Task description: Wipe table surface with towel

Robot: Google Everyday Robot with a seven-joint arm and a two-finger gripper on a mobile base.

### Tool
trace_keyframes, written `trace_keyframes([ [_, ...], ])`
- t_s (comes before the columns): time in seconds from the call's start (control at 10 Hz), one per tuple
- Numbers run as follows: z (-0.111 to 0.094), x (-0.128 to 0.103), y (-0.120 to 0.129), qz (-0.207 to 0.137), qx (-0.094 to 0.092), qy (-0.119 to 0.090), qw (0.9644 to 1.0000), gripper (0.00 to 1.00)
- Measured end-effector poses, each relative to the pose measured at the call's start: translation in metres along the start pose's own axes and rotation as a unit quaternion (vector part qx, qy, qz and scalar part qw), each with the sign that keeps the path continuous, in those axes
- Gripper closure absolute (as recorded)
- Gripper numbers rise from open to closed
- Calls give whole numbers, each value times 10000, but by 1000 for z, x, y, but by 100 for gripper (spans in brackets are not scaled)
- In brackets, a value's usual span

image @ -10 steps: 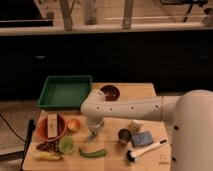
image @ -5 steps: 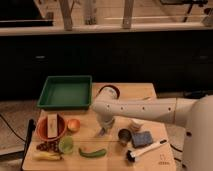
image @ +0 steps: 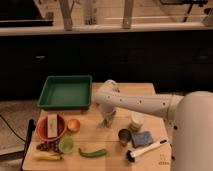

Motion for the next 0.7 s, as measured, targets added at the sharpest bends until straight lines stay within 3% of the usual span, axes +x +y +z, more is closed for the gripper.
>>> trace_keyframes([
  [0.4, 5, -46, -44, -690, 101, -222, 9973, 100],
  [0.7, 3, -82, -44, -1121, 174, -348, 9929, 100],
])
